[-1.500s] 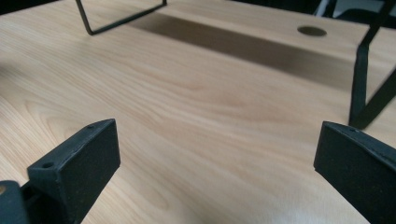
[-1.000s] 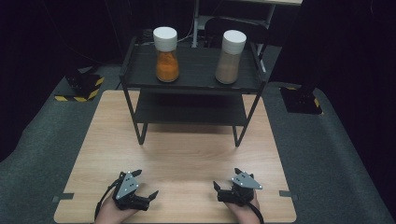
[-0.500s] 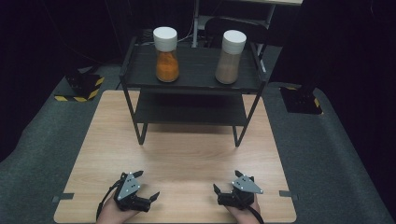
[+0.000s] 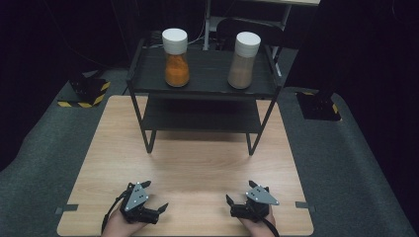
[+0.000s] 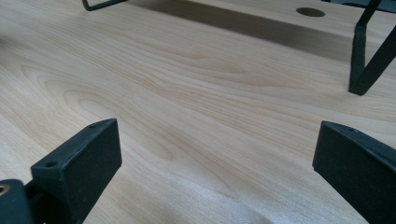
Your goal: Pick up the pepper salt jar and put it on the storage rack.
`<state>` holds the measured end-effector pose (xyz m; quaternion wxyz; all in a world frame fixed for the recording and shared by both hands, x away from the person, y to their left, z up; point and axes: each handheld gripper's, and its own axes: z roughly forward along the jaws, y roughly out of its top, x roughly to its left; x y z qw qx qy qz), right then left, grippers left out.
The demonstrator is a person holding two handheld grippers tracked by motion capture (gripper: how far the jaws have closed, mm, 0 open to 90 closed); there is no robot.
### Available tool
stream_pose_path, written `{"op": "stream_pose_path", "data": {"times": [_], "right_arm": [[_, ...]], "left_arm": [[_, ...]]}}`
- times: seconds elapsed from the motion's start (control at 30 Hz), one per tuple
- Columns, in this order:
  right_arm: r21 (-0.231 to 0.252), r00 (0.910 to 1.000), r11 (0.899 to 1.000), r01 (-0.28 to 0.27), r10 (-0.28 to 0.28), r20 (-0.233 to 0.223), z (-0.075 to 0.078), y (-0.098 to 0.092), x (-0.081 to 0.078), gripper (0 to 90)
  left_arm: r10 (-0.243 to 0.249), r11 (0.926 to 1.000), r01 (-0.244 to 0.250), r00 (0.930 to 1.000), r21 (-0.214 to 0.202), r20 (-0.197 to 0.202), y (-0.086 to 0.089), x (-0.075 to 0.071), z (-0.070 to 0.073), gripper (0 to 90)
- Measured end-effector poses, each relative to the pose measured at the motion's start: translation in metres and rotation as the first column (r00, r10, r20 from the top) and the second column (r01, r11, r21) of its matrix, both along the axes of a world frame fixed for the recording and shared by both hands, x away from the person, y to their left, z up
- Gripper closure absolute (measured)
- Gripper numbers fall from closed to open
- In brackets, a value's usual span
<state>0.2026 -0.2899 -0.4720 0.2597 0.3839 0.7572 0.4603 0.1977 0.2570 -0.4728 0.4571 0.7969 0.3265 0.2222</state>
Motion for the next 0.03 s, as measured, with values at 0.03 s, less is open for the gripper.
{"op": "stream_pose_path", "data": {"times": [0.03], "right_arm": [[0.001, 1.0, 1.0, -0.002, 0.002, 0.001, -0.0002, -0.0005, 0.0, 0.7]], "left_arm": [[0.0, 1.0, 0.0, 1.0, 0.0, 0.0, 0.0, 0.0, 0.0, 1.5]]}}
